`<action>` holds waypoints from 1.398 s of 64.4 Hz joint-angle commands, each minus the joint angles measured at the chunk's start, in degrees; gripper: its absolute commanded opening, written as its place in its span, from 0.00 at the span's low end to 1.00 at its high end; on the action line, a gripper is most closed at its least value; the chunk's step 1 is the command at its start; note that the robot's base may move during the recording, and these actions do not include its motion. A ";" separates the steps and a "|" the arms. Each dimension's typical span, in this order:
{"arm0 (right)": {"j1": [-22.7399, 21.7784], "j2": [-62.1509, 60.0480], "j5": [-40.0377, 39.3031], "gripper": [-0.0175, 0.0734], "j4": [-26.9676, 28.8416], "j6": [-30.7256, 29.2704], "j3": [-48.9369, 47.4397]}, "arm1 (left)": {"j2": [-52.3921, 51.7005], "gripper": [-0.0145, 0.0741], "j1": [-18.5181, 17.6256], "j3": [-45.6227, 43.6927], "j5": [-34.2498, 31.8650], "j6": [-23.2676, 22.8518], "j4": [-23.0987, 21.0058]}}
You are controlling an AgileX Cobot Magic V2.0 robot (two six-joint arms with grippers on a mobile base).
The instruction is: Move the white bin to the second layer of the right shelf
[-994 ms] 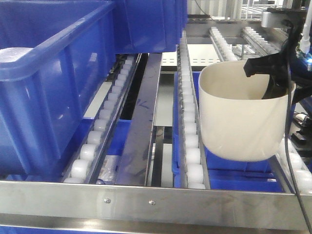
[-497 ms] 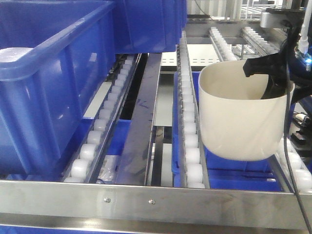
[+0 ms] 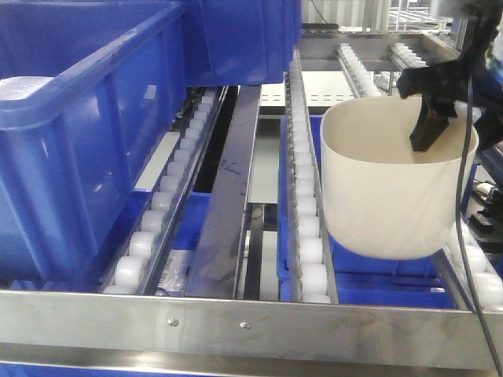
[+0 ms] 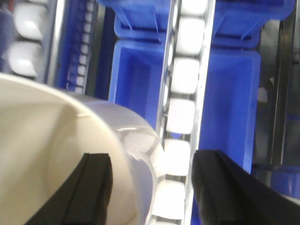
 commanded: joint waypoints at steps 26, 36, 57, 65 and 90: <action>-0.15 -22.95 -6.09 0.23 -3.50 0.01 3.50 | -0.80 0.26 -0.21 2.11 -4.88 -0.20 -0.31; -2.45 -36.32 -9.67 0.25 -4.73 0.01 12.27 | -0.80 0.26 -0.21 2.11 -4.88 -0.20 -0.31; -6.11 -59.18 -20.52 0.25 -4.73 0.01 31.70 | -0.80 0.26 -0.21 2.11 -4.88 -0.20 -0.31; -6.26 -62.77 -23.73 0.25 -4.73 0.01 35.99 | -0.80 0.26 -0.21 2.11 -4.88 -0.20 -0.31; -6.15 -63.29 -24.47 0.25 -4.68 0.01 36.55 | -0.80 0.26 -0.21 2.11 -4.88 -0.20 -0.31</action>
